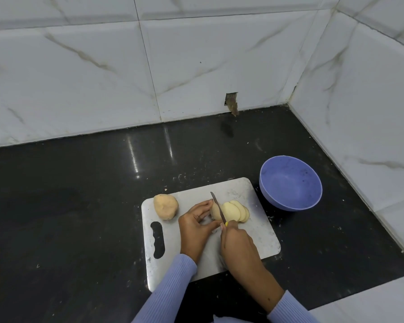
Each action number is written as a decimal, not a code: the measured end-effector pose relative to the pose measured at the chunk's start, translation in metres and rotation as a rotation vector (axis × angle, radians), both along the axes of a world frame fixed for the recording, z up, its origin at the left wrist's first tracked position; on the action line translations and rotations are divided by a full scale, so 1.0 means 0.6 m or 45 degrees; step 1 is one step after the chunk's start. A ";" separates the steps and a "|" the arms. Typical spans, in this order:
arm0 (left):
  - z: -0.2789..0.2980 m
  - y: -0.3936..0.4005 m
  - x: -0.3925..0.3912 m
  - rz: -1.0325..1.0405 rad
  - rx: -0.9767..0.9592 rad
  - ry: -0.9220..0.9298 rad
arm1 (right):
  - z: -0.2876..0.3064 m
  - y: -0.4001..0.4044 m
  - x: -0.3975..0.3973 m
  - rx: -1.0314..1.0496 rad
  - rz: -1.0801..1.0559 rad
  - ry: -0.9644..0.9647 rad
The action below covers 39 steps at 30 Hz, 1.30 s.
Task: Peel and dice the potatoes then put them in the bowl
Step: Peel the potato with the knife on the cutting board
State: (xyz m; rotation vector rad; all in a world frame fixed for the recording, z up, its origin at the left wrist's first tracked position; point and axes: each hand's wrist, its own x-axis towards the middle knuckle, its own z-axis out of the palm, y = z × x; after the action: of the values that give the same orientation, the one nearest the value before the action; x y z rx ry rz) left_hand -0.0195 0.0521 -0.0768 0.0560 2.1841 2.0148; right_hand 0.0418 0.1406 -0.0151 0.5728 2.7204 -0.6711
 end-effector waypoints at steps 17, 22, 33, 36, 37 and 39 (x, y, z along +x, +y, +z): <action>0.029 0.004 0.008 0.139 0.350 -0.439 | 0.000 -0.002 -0.015 -0.050 -0.005 -0.043; 0.030 0.012 0.011 0.173 0.344 -0.428 | -0.005 0.001 -0.020 -0.071 0.029 -0.118; 0.025 0.031 0.021 0.243 0.222 -0.246 | -0.005 0.009 -0.002 -0.047 0.057 -0.169; 0.023 0.031 0.024 0.197 0.230 -0.272 | -0.007 0.007 0.005 0.020 0.105 -0.174; 0.022 0.029 0.023 0.189 0.236 -0.279 | -0.008 0.006 0.005 0.044 0.131 -0.181; 0.022 0.027 0.023 0.180 0.241 -0.280 | -0.012 0.005 0.008 0.059 0.142 -0.188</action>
State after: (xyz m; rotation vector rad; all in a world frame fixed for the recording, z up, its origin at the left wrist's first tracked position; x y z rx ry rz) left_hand -0.0056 0.0683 -0.0638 -0.2904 1.9090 2.1801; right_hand 0.0463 0.1437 -0.0225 0.4582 2.6130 -0.5185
